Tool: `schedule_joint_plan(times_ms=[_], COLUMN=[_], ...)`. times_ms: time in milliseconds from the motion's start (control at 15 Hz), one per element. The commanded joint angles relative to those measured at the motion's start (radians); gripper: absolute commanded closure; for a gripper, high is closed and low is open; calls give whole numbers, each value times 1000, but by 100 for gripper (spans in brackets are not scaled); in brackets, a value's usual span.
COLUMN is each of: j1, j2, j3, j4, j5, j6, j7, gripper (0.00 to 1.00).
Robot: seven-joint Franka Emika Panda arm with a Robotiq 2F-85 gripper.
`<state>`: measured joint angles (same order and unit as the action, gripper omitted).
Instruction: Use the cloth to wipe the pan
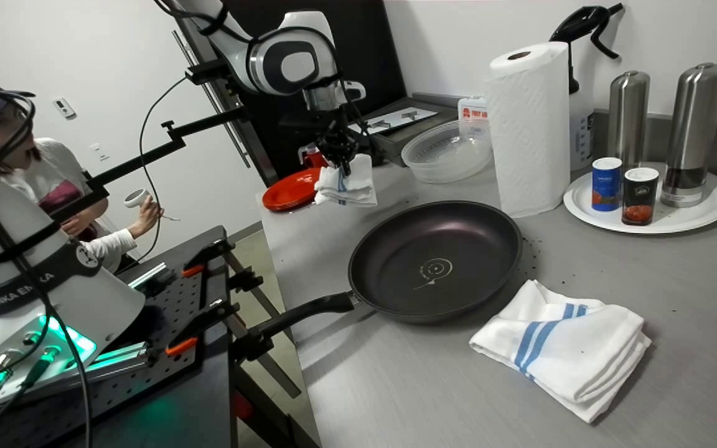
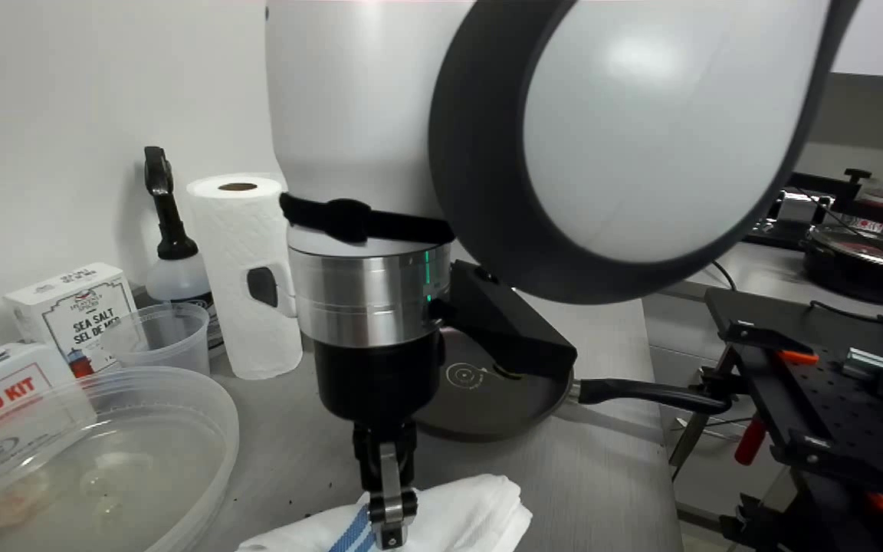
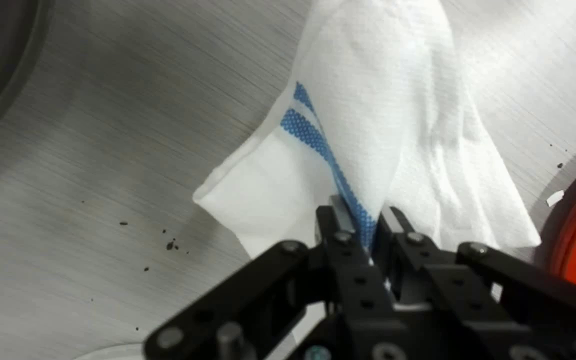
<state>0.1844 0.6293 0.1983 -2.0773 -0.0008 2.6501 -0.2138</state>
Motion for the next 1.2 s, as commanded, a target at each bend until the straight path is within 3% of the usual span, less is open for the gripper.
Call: schedule_joint_plan(times_ms=[0, 600, 933, 1000, 1067, 1133], j1=[19, 91, 128, 133, 139, 144], j2=[6, 60, 79, 80, 81, 82], j3=[-30, -146, -177, -181, -185, -188], j4=[-13, -49, -50, -49, -49, -49], j5=[-58, -201, -229, -231, -233, -235], j6=[66, 199, 200, 193, 187, 183], j7=[30, 99, 131, 137, 141, 143], gripper=[97, 97, 97, 89, 62, 61])
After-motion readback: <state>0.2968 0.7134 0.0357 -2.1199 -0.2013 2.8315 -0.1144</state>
